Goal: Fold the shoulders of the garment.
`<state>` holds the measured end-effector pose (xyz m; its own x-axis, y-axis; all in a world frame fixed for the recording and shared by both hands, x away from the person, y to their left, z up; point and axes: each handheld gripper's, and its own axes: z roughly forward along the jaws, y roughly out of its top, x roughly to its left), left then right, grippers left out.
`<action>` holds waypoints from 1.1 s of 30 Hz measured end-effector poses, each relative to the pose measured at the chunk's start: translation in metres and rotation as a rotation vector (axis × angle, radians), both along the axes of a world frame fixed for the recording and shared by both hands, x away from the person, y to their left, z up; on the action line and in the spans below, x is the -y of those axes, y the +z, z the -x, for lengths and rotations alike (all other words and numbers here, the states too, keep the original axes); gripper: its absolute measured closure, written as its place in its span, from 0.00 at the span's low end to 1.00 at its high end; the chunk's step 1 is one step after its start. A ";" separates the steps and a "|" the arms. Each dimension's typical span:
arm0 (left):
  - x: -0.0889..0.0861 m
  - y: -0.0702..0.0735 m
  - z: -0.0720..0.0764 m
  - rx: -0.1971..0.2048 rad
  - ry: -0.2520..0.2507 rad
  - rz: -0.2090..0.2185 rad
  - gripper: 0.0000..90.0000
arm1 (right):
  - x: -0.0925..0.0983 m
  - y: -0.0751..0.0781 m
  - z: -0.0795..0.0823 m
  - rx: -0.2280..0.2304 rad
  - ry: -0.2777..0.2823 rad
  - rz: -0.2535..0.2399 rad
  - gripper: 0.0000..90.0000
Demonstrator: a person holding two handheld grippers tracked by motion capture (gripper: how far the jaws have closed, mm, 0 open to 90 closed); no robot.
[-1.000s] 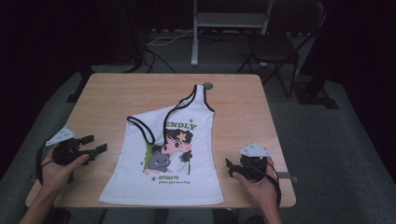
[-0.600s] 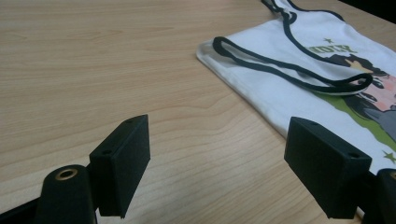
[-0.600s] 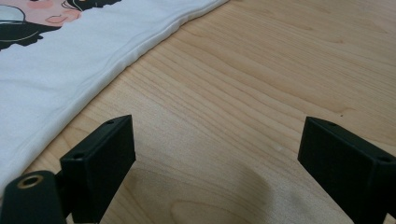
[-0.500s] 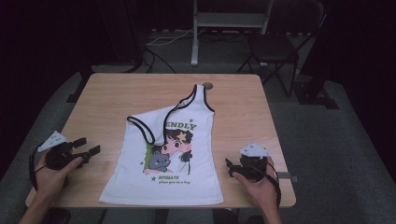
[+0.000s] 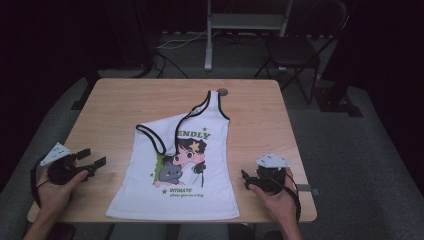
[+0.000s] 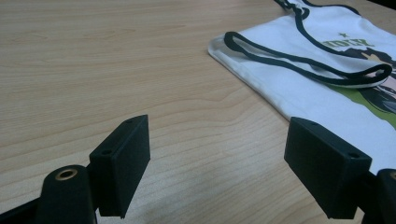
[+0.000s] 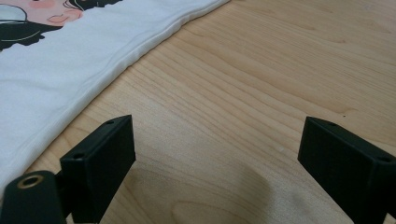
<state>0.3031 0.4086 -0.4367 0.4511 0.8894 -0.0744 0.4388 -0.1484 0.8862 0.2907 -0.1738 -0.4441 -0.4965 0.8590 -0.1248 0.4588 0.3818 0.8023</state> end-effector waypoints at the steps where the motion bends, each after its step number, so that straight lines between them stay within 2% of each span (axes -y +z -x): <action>1: 0.000 0.000 0.000 0.001 -0.002 -0.004 0.25 | 0.000 0.000 0.000 -0.001 0.001 -0.002 0.12; 4: 0.000 0.000 0.001 0.000 0.001 0.000 0.25 | 0.004 0.001 -0.002 -0.001 -0.005 -0.054 0.12; 6: 0.000 0.000 0.002 0.003 0.003 0.002 0.25 | 0.005 0.005 -0.007 -0.002 -0.021 -0.062 0.12; 9: 0.000 0.000 0.001 0.000 0.008 0.002 0.25 | 0.002 0.016 -0.022 0.002 -0.026 -0.085 0.12; 11: 0.000 0.000 0.001 -0.002 0.012 -0.001 0.25 | -0.002 0.026 -0.036 0.011 -0.012 -0.081 0.12; 14: 0.001 0.000 0.001 -0.003 0.012 -0.005 0.25 | -0.008 0.045 -0.067 0.003 -0.009 -0.047 0.12; 18: 0.001 0.000 0.001 -0.001 0.008 -0.006 0.25 | -0.016 0.069 -0.112 0.006 -0.003 -0.052 0.12; 22: 0.000 0.000 0.001 -0.005 0.008 -0.007 0.25 | -0.028 0.086 -0.158 -0.006 0.005 -0.020 0.12; 23: 0.001 0.000 0.001 -0.005 0.010 -0.008 0.25 | -0.032 0.089 -0.169 -0.015 0.005 -0.012 0.15; 26: 0.002 0.000 0.001 -0.004 0.015 -0.009 0.25 | -0.045 0.090 -0.201 -0.037 0.014 0.011 0.16; 28: 0.002 0.000 0.001 -0.006 0.015 -0.012 0.25 | -0.053 0.088 -0.220 -0.052 0.021 0.012 0.19; 29: 0.002 0.000 0.001 -0.007 0.015 -0.012 0.25 | -0.057 0.087 -0.229 -0.056 0.024 0.022 0.24; 33: 0.002 0.000 0.001 -0.008 0.014 -0.021 0.25 | -0.069 0.081 -0.261 -0.096 0.031 0.030 0.29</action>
